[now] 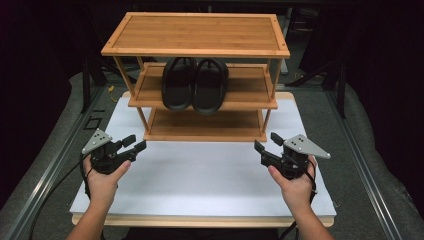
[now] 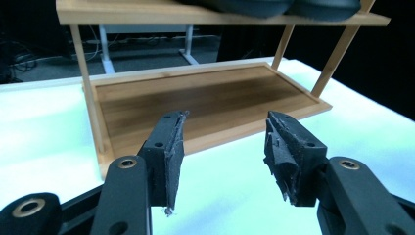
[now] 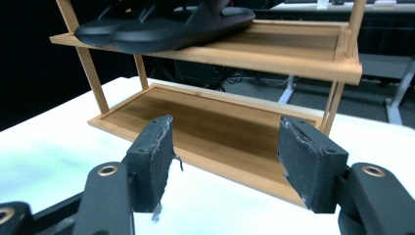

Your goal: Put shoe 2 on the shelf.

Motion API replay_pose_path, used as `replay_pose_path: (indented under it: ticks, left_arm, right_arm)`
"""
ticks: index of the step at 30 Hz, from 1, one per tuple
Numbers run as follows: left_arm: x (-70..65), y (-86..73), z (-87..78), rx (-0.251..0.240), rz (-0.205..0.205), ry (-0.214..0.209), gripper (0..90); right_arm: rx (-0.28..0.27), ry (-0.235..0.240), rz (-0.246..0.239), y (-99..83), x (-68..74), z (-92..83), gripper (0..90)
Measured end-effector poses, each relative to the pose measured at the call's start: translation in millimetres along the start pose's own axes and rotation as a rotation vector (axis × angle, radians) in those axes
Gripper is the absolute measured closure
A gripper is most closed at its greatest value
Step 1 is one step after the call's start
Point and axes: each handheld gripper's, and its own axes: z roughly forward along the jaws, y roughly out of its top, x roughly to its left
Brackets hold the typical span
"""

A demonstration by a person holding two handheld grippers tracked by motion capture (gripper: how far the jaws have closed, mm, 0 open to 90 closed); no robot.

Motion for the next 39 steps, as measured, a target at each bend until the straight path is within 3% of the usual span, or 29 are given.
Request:
replay_pose_path:
  ticks: [6, 14, 17, 21, 28, 39]
  left_arm:
    - [0.1, -21.3, -2.4, 0.024, 0.013, 0.008, 49.0]
    - [7.7, -40.7, 5.2, 0.059, -0.014, 0.016, 49.8]
    - [7.5, -47.5, 9.9, 0.083, -0.004, -0.008, 50.8]
    - [7.3, -54.6, 15.0, 0.100, 0.009, -0.021, 50.7]
    - [2.5, -65.6, 23.0, 0.141, 0.049, -0.041, 49.7]
    - [-4.6, -79.5, 42.0, 0.231, 0.073, -0.088, 49.9]
  right_arm:
    - [0.029, -0.008, 0.030, -18.8, -3.2, 0.6, 38.0]
    - [0.069, -0.052, 0.009, -47.5, -4.5, 6.6, 37.7]
    - [0.133, -0.054, -0.006, -62.6, -5.7, 15.2, 37.3]
    - [0.179, -0.049, -0.023, -77.3, -6.3, 22.3, 37.4]
    - [0.197, -0.028, -0.063, -85.8, -0.4, 25.7, 37.4]
    - [0.261, 0.018, -0.055, -95.4, 5.1, 36.1, 37.6]
